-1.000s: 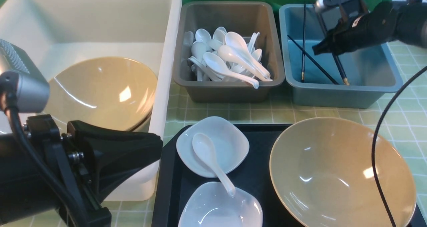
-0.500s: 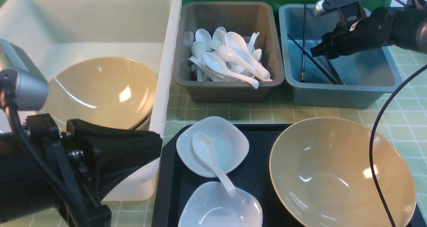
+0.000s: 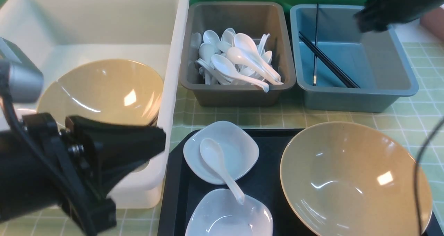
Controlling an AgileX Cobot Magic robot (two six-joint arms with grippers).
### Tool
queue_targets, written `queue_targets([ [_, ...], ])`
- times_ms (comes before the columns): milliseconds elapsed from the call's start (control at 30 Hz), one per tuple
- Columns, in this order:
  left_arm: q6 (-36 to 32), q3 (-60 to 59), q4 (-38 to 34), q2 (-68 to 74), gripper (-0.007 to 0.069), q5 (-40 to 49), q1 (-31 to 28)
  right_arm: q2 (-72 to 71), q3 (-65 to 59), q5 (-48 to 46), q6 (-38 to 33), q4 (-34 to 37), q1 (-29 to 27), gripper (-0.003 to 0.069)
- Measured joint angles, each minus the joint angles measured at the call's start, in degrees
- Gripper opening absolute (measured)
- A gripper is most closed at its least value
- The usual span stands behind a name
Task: On green table put chopsticks spoon bowls plates into blue grey white boxes.
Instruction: 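Reach down and grasp the white spoon resting in the bowl with the right gripper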
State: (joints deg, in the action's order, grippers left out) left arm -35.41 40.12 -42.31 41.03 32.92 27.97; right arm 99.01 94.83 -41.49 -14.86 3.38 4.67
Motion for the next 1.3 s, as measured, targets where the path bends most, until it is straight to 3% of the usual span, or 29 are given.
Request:
queue_targets([
  [200, 3.60, 0.66, -0.41, 5.74, -0.0001, 0.88, 0.00, -14.00, -1.79, -5.50, -3.40, 5.14, 2.17, 0.0225],
  [500, 4.56, 13.74, 0.49, 22.58, 0.0019, 6.89, 0.00, -32.57, -18.52, -8.83, -6.07, 12.49, 13.64, 0.0037],
  [733, 4.44, 21.90, 2.74, 35.73, 0.0175, 10.90, 0.00, -43.94, -33.33, -6.39, -5.88, 13.79, 19.73, 0.0022],
  [1000, -1.02, 27.91, 1.77, 40.06, 0.0437, 14.35, 2.46, -46.78, -36.67, -9.00, -1.53, 5.18, 19.94, 0.0022],
  [1133, -1.46, 28.06, 1.80, 40.88, 0.0485, 15.89, 5.05, -46.85, -36.67, -7.46, -1.53, 5.22, 19.94, 0.0022],
  [1300, 1.70, 28.06, 1.63, 44.14, 0.0488, 16.86, 7.69, -46.85, -36.67, -6.39, -1.53, 6.62, 19.94, 0.0022],
])
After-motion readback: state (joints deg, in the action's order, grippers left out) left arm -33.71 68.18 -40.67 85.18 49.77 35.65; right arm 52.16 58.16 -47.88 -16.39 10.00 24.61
